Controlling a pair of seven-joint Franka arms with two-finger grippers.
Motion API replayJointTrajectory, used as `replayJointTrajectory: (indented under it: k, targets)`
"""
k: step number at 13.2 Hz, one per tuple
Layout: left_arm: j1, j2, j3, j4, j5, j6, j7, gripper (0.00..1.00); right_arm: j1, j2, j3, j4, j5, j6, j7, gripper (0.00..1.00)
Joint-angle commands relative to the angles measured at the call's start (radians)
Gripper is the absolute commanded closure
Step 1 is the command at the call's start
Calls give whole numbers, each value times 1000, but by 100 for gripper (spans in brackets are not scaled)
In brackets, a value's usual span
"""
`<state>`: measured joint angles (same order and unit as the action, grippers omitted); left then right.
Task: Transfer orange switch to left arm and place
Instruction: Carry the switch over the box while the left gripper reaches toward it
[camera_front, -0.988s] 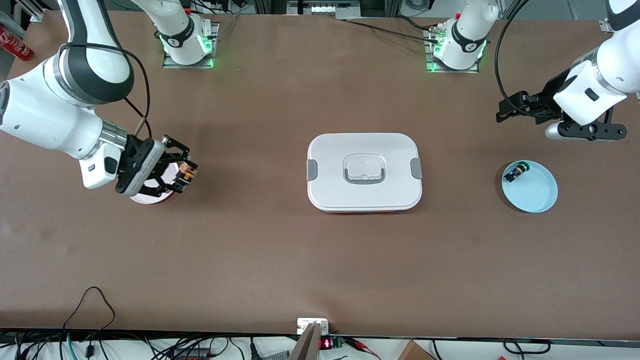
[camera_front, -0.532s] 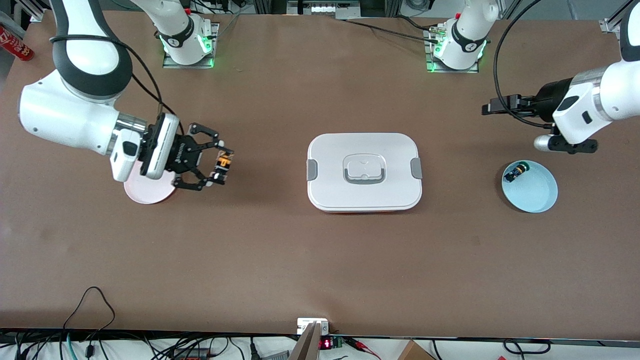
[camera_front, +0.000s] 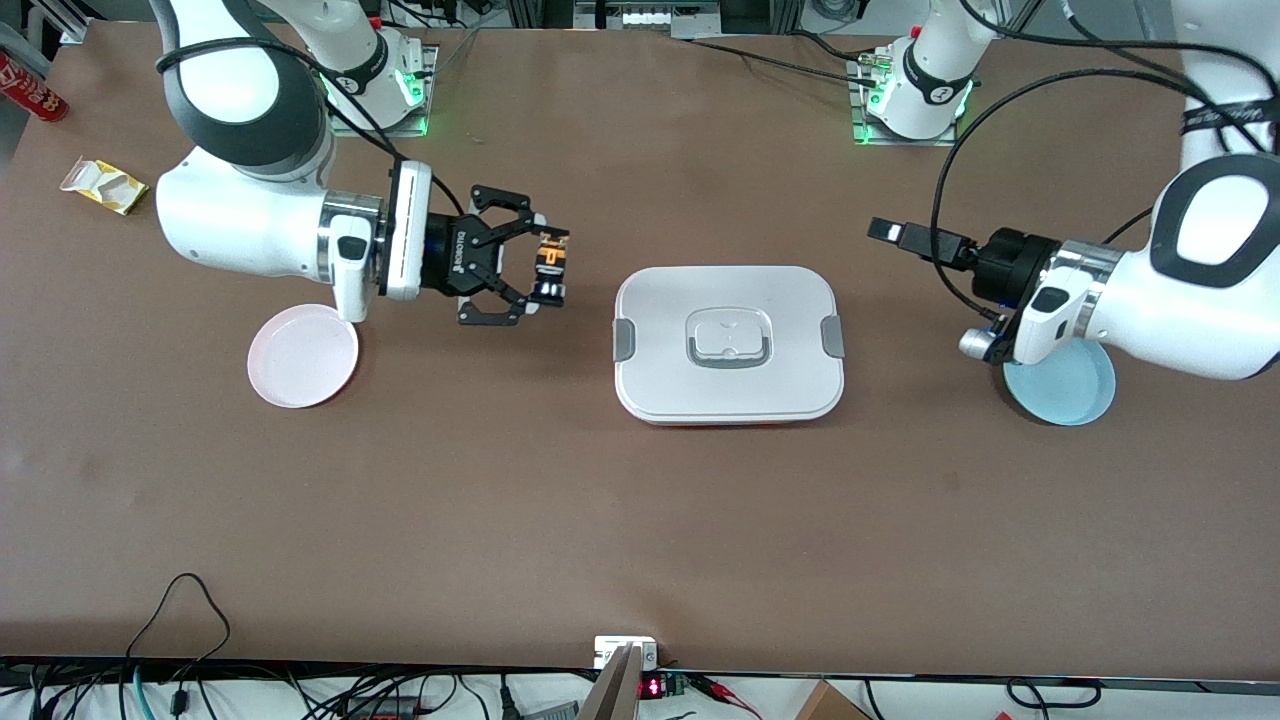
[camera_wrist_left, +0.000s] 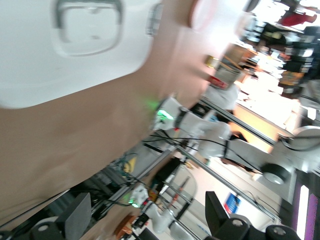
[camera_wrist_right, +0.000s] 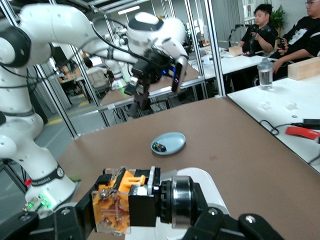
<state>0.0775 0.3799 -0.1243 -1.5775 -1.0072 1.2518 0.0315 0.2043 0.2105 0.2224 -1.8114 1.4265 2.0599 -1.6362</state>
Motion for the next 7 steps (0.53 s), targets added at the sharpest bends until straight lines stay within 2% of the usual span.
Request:
replayJointTrajectory:
  k: [1, 2, 4, 7]
  targets:
    - [-37, 1, -12, -88, -206, 123, 85, 0, 35, 29, -3, 0, 130, -37, -83, 85]
    - [-42, -9, -21, -110, -240, 190, 94, 0, 50, 39, -3, 0, 190, -37, -123, 85]
    - [-42, -68, -98, -238, -457, 393, 97, 0, 73, 64, -3, 1, 265, -38, -184, 85]
    - [-39, -194, -210, -413, -609, 628, 186, 0, 86, 86, -3, 6, 328, -37, -252, 85]
